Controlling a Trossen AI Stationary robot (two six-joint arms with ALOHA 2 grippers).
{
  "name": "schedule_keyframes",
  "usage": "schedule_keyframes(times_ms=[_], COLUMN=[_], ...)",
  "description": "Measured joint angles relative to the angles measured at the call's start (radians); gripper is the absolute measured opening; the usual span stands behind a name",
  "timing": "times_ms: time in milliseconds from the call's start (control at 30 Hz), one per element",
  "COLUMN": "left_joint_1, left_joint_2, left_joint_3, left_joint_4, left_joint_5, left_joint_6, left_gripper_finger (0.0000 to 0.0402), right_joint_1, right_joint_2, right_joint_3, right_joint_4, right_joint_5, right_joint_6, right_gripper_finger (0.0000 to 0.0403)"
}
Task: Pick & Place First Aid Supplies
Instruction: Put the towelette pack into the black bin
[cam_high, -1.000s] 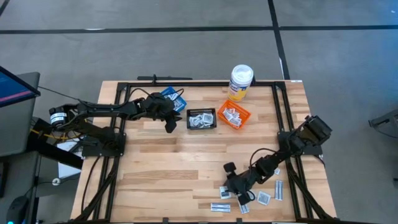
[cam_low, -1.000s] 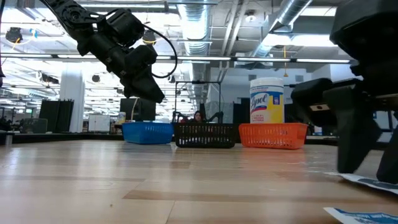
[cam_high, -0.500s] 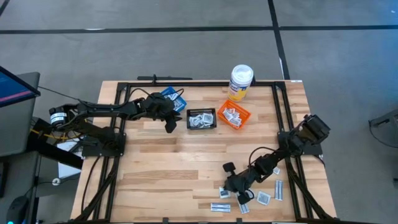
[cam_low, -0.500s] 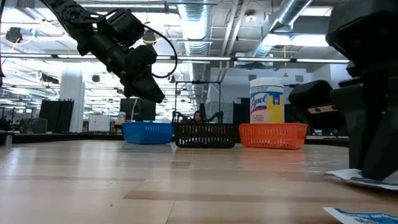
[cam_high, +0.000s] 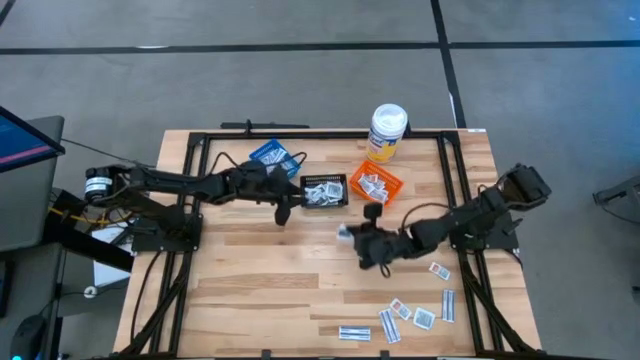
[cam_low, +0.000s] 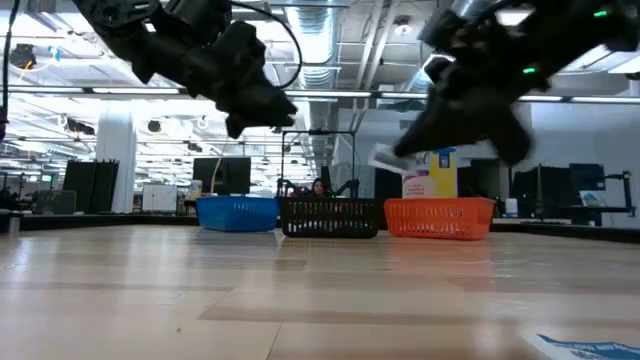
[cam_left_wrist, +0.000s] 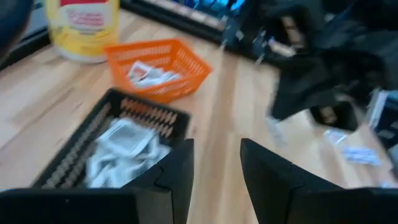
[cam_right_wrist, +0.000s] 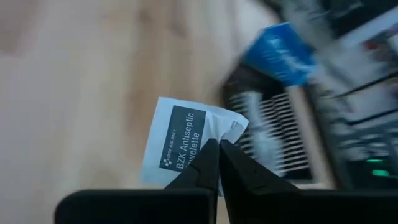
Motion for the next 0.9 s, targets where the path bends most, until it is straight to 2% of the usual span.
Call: schedule_keyframes(times_ms=[167,267,367,533,900], left_joint_1=[-0.047,-0.048,-0.047,-0.045,-0.047], left_joint_2=[0.129,0.225,0.312,0.394,0.398], left_joint_3=[0.0,0.001,0.001,0.001,0.0], left_joint_4=[0.205,0.349,0.426,0.448,0.448], left_joint_5=[-0.001,-0.001,-0.009,-0.01,-0.014], left_joint_6=[-0.039,-0.118,-0.2,-0.22,-0.219], left_gripper_finger=[0.0131,0.0131,0.0131,0.0131,0.0131], right_joint_1=[-0.088,-0.115,-0.125,-0.129,-0.133], right_joint_2=[0.061,0.108,0.154,0.21,0.226], right_joint_3=[0.001,0.001,0.011,0.046,0.075], right_joint_4=[0.142,0.216,0.307,0.37,0.364], right_joint_5=[0.02,0.04,0.044,0.077,0.166], right_joint_6=[-0.174,-0.236,-0.266,-0.347,-0.354], right_gripper_finger=[0.0004,0.0004,0.0001,0.0002,0.0001])
